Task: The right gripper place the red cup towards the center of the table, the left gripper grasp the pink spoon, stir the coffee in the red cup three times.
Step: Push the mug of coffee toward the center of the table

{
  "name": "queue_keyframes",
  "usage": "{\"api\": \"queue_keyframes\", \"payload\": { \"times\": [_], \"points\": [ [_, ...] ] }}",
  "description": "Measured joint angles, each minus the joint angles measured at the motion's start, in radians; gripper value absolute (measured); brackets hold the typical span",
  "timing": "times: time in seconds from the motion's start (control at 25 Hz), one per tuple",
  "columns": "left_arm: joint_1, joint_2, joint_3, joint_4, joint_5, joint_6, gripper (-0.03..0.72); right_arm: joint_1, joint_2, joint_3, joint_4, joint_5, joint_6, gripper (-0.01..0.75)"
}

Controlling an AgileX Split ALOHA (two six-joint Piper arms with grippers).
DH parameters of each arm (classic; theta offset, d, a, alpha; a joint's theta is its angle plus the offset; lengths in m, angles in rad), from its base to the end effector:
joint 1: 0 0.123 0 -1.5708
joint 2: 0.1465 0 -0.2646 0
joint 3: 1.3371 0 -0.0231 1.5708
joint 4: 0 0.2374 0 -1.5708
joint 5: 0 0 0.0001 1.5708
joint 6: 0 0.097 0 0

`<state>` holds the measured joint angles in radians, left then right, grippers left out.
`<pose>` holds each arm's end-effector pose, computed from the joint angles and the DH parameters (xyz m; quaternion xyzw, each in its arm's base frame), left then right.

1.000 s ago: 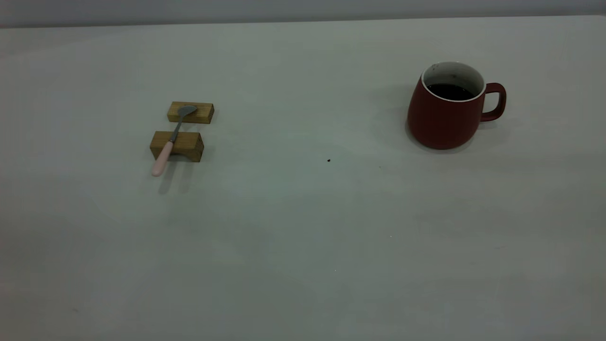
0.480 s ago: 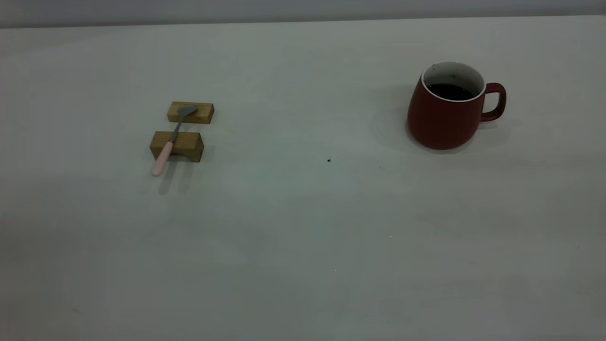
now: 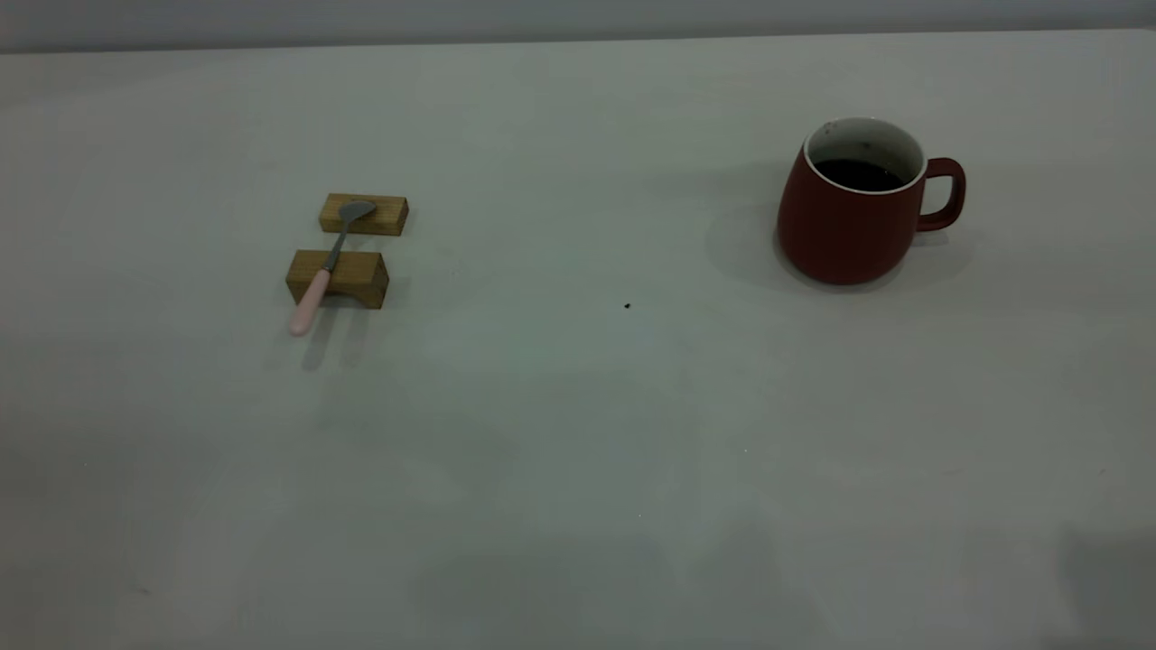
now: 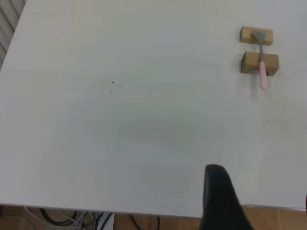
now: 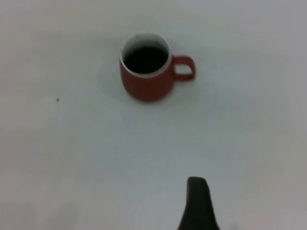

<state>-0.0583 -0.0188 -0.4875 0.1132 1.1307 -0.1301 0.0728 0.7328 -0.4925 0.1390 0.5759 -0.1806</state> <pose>0.0050 0.0096 0.2594 -0.0355 0.8673 0.0097 0.4964 0.1409 0.0176 0.2493 -0.0776 0.9080 0.0363 0.4101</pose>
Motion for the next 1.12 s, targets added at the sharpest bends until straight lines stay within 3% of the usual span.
{"api": "queue_keyframes", "payload": {
  "times": [0.16, 0.48, 0.76, 0.88, 1.12],
  "points": [
    [0.0, 0.0, 0.0, 0.0, 0.0, 0.0, 0.492, 0.0, 0.303, -0.069, 0.076, -0.122, -0.2, 0.62],
    [0.0, 0.0, 0.0, 0.0, 0.0, -0.002, 0.492, 0.0, 0.761, -0.333, 0.107, -0.141, -0.527, 0.599],
    [0.0, 0.0, 0.0, 0.0, 0.0, -0.002, 0.492, -0.004, 1.014, -0.478, 0.205, -0.188, -0.972, 0.591],
    [0.0, 0.0, 0.0, 0.0, 0.0, -0.002, 0.492, -0.023, 1.12, -0.547, 0.316, -0.181, -1.189, 0.591],
    [0.0, 0.0, 0.0, 0.0, 0.0, -0.002, 0.492, -0.094, 1.327, -0.709, 0.51, -0.039, -1.664, 0.591]
  ]
}}
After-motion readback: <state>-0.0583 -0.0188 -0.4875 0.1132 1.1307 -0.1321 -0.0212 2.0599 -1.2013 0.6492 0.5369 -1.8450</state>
